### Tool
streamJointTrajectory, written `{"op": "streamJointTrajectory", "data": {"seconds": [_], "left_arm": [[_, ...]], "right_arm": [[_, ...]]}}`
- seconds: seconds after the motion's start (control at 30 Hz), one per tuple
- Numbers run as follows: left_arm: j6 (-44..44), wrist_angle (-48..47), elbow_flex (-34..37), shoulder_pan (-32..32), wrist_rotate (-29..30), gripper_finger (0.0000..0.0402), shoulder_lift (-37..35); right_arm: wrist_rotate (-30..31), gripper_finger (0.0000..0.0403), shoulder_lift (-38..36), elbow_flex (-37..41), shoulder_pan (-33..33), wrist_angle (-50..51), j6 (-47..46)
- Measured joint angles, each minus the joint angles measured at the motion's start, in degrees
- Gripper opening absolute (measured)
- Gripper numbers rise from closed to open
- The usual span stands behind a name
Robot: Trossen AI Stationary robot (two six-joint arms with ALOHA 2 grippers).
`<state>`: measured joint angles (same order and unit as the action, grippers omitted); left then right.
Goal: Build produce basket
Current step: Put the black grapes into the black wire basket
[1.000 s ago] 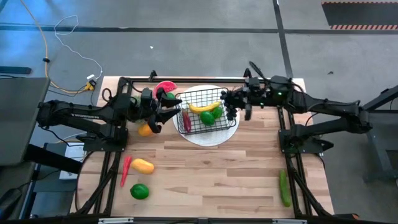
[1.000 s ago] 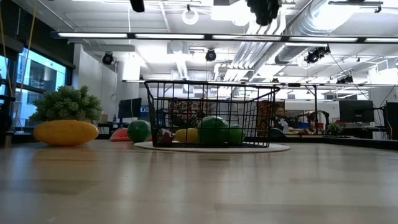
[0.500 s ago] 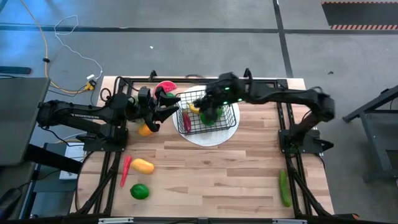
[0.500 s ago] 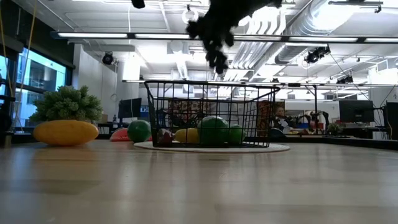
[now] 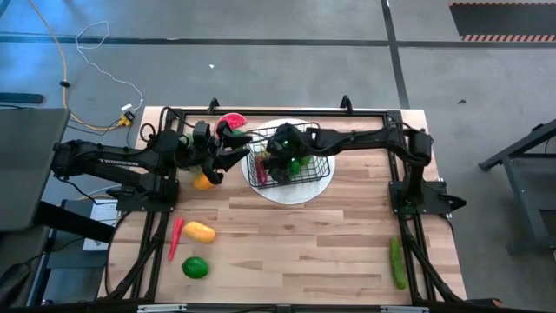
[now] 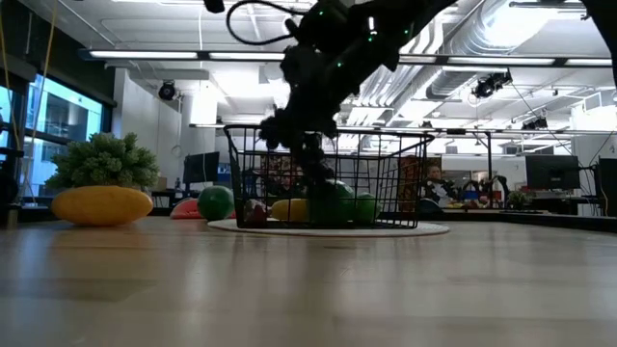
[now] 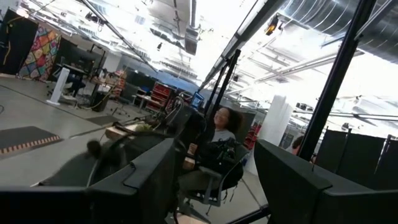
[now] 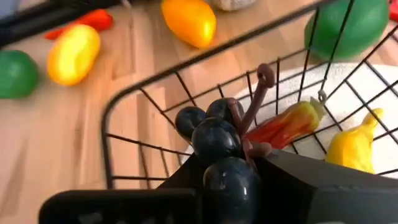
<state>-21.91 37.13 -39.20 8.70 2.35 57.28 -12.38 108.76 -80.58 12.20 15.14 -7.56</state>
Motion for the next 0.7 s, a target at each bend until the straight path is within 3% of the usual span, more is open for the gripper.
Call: {"op": "streamJointTrajectory", "data": {"seconds": [0.23,0.53,0.7], "left_arm": [[0.0,0.0,0.0,0.0,0.0,0.0211,0.0],[0.0,-0.1,0.0,0.0,0.0,0.0211,0.0],[0.0,-0.2,0.0,0.0,0.0,0.0211,0.0]], "right_arm": [[9.2,0.0026,2.5,0.0,0.5,0.7,-6.4],[5.7,0.0029,3.1,0.0,0.2,1.6,-9.5],[5.7,0.0081,3.1,0.0,0.1,2.1,-11.7]]}}
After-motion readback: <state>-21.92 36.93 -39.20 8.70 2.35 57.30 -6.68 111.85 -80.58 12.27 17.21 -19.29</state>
